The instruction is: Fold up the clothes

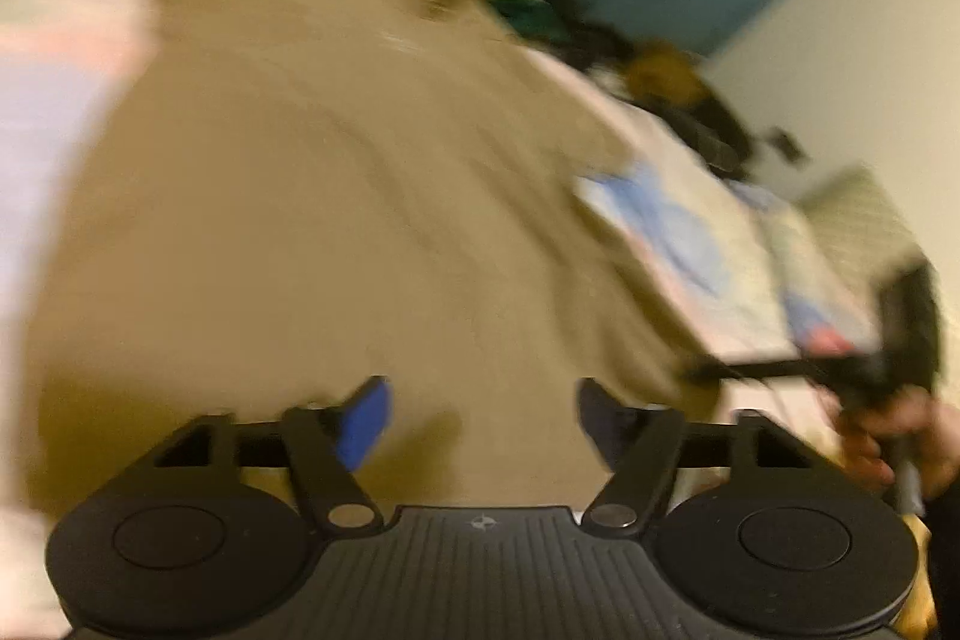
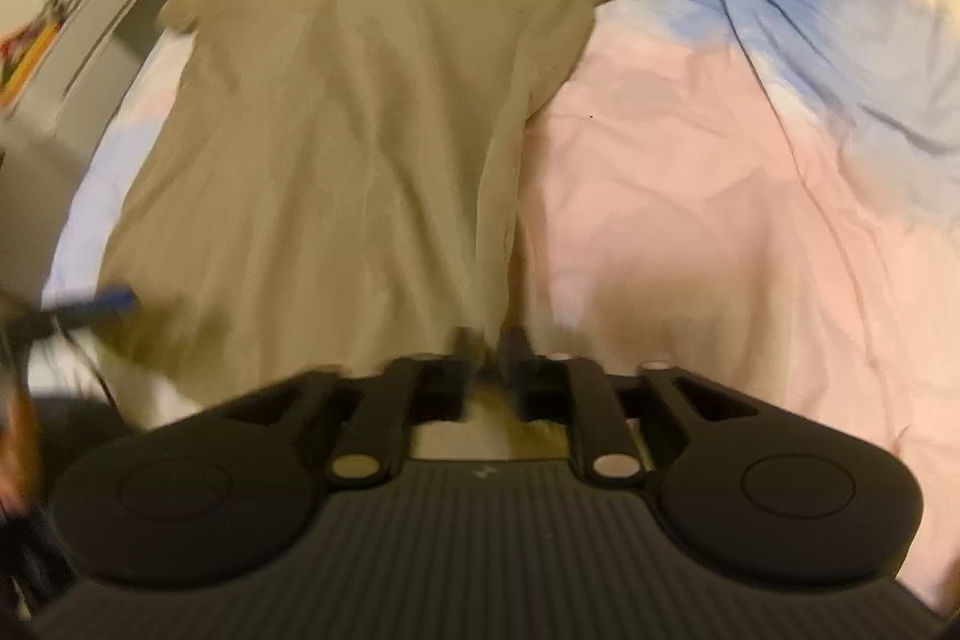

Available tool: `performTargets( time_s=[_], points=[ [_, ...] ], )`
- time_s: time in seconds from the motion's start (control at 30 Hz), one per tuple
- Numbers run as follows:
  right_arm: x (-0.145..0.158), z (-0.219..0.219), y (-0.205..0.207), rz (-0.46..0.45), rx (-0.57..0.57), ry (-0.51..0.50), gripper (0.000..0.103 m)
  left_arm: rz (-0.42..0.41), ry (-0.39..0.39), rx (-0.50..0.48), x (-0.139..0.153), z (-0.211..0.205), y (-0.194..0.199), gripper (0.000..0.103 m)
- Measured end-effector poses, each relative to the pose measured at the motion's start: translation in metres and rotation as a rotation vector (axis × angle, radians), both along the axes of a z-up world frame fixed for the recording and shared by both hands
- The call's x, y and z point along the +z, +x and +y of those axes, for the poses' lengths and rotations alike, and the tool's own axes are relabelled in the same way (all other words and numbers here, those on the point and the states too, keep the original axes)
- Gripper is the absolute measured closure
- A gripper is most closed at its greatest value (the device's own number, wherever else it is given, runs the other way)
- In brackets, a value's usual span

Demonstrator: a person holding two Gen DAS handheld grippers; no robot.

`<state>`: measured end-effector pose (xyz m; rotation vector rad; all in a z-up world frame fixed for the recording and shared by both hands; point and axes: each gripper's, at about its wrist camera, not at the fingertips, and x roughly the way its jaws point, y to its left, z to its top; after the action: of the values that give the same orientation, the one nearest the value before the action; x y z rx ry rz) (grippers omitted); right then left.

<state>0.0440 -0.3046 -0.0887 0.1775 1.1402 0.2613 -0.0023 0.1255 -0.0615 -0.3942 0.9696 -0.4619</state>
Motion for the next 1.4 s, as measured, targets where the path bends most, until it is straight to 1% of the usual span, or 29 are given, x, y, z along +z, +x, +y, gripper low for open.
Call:
performTargets(
  time_s=[0.03,0.07,0.1,0.2,0.27,0.3,0.33,0.4,0.43,0.47,0.5,0.53,0.57,0.6,0.63,0.67,0.7,0.77,0.8,0.87,0.93,0.97,1.03,1.13,1.27,1.3,1.33,1.37,1.4],
  points=[
    [0.002,-0.001,-0.003,-0.003,0.024,-0.009,0.046,0.017,0.028,0.035,0.003,0.015,0.005,0.019],
    [0.001,-0.003,-0.004,-0.005,0.043,-0.010,0.035,0.040,0.056,0.071,0.004,0.032,0.009,0.019],
    [0.000,-0.006,-0.005,-0.008,0.062,-0.011,0.036,0.071,0.065,0.104,0.003,0.048,0.014,0.019],
    [-0.014,-0.007,-0.003,0.023,0.118,-0.018,0.037,0.171,0.058,0.200,-0.004,0.091,0.032,0.019],
    [-0.026,-0.005,-0.001,0.039,0.168,-0.039,0.037,0.219,0.056,0.205,-0.011,0.100,0.045,0.019],
    [-0.033,-0.004,-0.001,0.045,0.190,-0.052,0.037,0.243,0.072,0.187,-0.017,0.099,0.049,0.019],
    [-0.035,-0.004,-0.001,0.046,0.203,-0.040,0.037,0.269,0.100,0.160,-0.024,0.097,0.051,0.019],
    [-0.039,-0.005,-0.003,0.049,0.229,-0.016,0.047,0.319,0.155,0.106,-0.038,0.091,0.056,0.019],
    [-0.041,-0.005,-0.003,0.051,0.241,-0.004,0.060,0.333,0.181,0.078,-0.043,0.087,0.058,0.019],
    [-0.039,0.000,-0.005,0.056,0.261,-0.018,0.080,0.339,0.206,0.051,-0.046,0.080,0.061,0.019],
    [-0.038,0.004,-0.007,0.061,0.280,-0.032,0.087,0.337,0.222,0.032,-0.047,0.076,0.063,0.019],
    [-0.037,0.009,-0.009,0.067,0.299,-0.047,0.092,0.329,0.231,0.019,-0.047,0.072,0.064,0.020],
    [-0.034,0.014,-0.011,0.067,0.315,-0.073,0.093,0.322,0.240,0.005,-0.047,0.069,0.065,0.030],
    [-0.029,0.016,-0.012,0.071,0.312,-0.079,0.095,0.312,0.237,-0.002,-0.045,0.068,0.065,0.055],
    [-0.024,0.019,-0.013,0.074,0.309,-0.084,0.096,0.300,0.226,-0.006,-0.041,0.069,0.064,0.069],
    [-0.016,0.022,-0.015,0.065,0.318,-0.087,0.096,0.288,0.215,-0.010,-0.038,0.070,0.063,0.094],
    [-0.009,0.024,-0.018,0.057,0.327,-0.090,0.097,0.276,0.203,-0.014,-0.034,0.071,0.062,0.096],
    [0.000,0.032,-0.024,0.051,0.355,-0.122,0.097,0.252,0.181,-0.021,-0.027,0.073,0.059,0.097],
    [0.004,0.032,-0.027,0.048,0.352,-0.117,0.097,0.240,0.169,-0.025,-0.023,0.075,0.058,0.097],
    [0.013,0.032,-0.032,0.042,0.346,-0.107,0.098,0.194,0.128,-0.024,-0.005,0.081,0.051,0.097],
    [0.020,0.027,-0.039,0.028,0.343,-0.054,0.098,0.142,0.082,-0.021,0.015,0.089,0.042,0.097],
    [0.019,0.026,-0.042,0.035,0.336,-0.038,0.098,0.127,0.081,-0.019,0.020,0.091,0.040,0.097],
    [0.013,0.026,-0.045,0.062,0.321,-0.023,0.098,0.112,0.109,-0.012,0.021,0.090,0.040,0.097],
    [-0.002,0.028,-0.047,0.114,0.313,-0.054,0.097,0.089,0.150,-0.003,0.023,0.089,0.041,0.097],
    [0.003,0.021,-0.048,0.090,0.252,-0.060,0.094,0.058,0.206,0.011,0.026,0.088,0.042,0.096],
    [0.004,0.019,-0.051,0.092,0.249,-0.058,0.093,0.050,0.220,0.014,0.026,0.088,0.042,0.093],
    [0.005,0.016,-0.054,0.091,0.237,-0.050,0.090,0.043,0.234,0.017,0.027,0.088,0.042,0.089],
    [0.007,0.014,-0.057,0.090,0.225,-0.042,0.076,0.035,0.247,0.020,0.028,0.088,0.042,0.079],
    [0.008,0.011,-0.060,0.089,0.214,-0.034,0.062,0.027,0.261,0.024,0.028,0.087,0.042,0.064]
  ],
)
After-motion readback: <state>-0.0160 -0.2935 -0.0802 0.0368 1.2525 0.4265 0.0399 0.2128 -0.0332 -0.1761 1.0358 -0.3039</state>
